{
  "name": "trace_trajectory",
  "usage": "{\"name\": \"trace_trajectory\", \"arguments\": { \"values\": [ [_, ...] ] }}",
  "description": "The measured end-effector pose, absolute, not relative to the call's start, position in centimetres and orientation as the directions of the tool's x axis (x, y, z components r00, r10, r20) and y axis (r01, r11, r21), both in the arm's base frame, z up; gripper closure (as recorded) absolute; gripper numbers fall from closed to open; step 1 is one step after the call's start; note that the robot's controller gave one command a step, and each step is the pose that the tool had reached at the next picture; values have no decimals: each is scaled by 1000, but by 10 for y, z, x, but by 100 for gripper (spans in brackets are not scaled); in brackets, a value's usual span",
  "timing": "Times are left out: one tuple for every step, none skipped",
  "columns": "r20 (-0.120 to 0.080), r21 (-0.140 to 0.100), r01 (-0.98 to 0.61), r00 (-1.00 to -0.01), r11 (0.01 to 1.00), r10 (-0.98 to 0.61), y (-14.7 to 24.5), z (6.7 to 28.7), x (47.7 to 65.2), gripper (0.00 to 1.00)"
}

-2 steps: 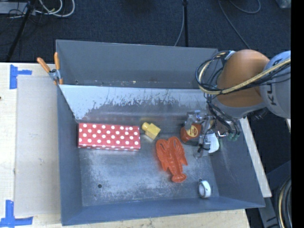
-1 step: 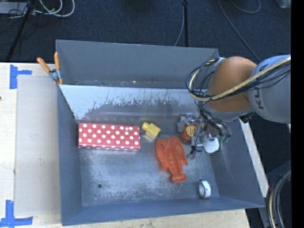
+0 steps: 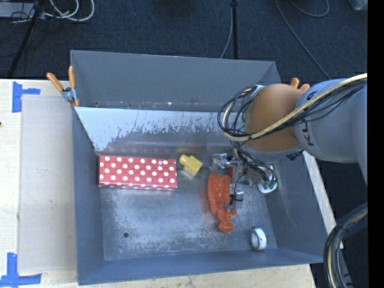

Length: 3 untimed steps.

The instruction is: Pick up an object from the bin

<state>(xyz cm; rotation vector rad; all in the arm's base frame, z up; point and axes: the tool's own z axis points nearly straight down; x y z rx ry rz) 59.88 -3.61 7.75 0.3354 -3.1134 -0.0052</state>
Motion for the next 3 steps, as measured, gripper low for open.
{"name": "trace_trajectory", "arguments": {
  "values": [
    [-8,-4,-341,-940,940,-341,-18,73,596,100],
    [-8,-4,-342,-940,940,-342,-18,73,596,100],
    [-7,-3,-341,-940,940,-341,-18,75,596,100]
  ]
}}
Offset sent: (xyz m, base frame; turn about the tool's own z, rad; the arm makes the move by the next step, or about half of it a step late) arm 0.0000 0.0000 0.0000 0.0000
